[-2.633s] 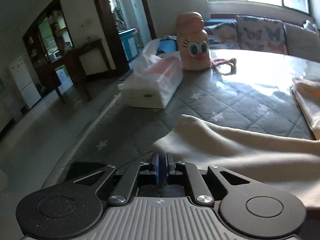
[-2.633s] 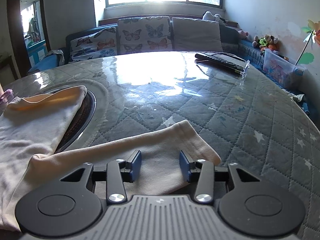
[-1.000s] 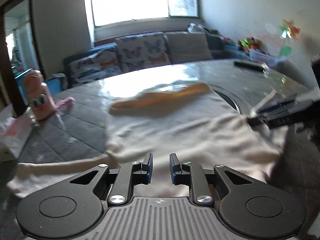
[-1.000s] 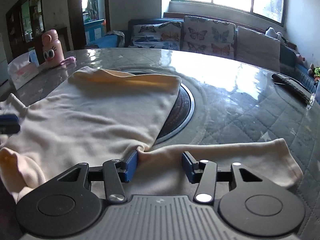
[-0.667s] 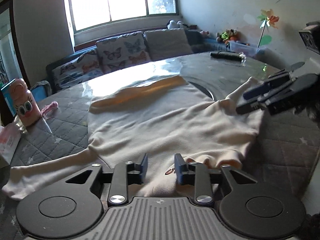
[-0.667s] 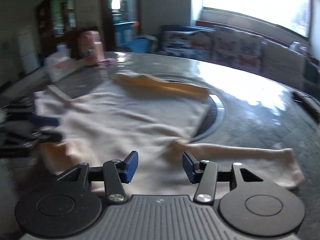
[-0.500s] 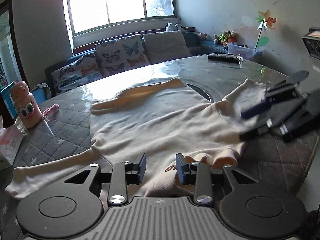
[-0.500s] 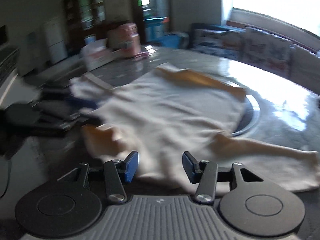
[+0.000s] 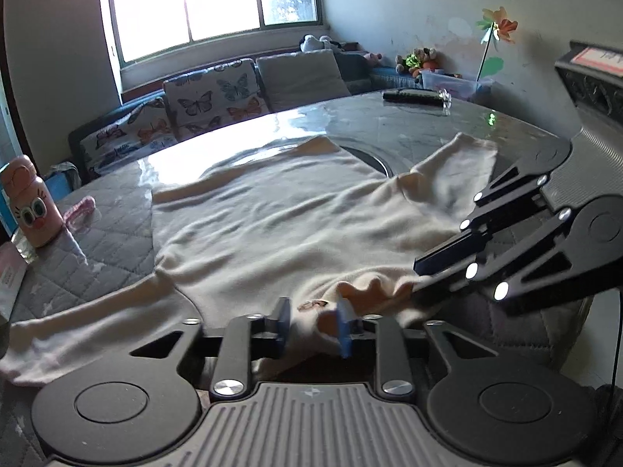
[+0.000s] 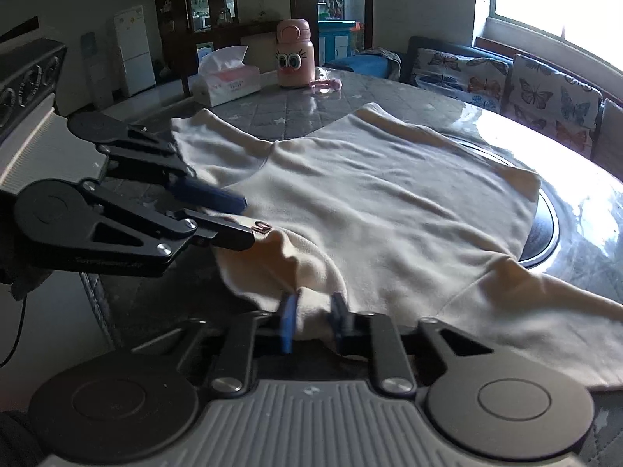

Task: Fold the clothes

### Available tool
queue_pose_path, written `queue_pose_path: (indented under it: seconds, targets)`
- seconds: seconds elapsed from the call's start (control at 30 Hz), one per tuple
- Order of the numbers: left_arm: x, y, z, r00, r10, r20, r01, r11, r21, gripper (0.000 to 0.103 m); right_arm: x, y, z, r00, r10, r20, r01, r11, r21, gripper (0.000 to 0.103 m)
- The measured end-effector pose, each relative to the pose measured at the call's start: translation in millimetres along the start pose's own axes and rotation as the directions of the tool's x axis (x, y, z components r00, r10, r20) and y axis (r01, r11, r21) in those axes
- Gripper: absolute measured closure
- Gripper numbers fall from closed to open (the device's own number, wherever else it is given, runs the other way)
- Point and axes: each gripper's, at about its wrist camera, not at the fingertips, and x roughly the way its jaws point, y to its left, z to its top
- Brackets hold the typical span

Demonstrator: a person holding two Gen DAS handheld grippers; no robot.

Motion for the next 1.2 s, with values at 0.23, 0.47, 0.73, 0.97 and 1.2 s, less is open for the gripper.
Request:
queue_pose_path:
  seconds: [0.23,0.47,0.73,0.97,1.2]
  targets:
    - [-16.2,-7.6,-1.3,0.999,0.011,0.035,-0.012,1.0,0.023,0.098,-22.8,-2.7,-1.7,0.999,-0.019,0.026,0.02,1.0,-0.018,0.099]
    - [-31.7,-26.2,-14.7,0.998,-0.068,0.01,0.067,0.994,0.081,0.098,-45.7,7.9,-15.8,1.0,0.01,-0.015,-0.011,0.996,-0.089,0.1]
    - [-35.3,-12.4,-9.0,0.996,-0.086,-0.003,0.086,0.995,0.055,0.092,-55.1,-1.9,-16.5,0.997,0.071,-0.037,-0.073,0.996,-0.053,0.095]
    - [-21.0,18.9,21.5,0.999,0.013,0.033,-0.013,1.0,-0.009,0.09,-46.7,-46.7,12.8,0.999,-0.042,0.003,0.042,0.999,0.023,0.092]
    - [19.0,71.3,48.2,0.989,0.148,-0.013,-0.149,0.98,-0.132,0.085,-14.9,-118.3,32.9,0.986,-0.167,-0.005,0.165,0.97,0.181,0.091]
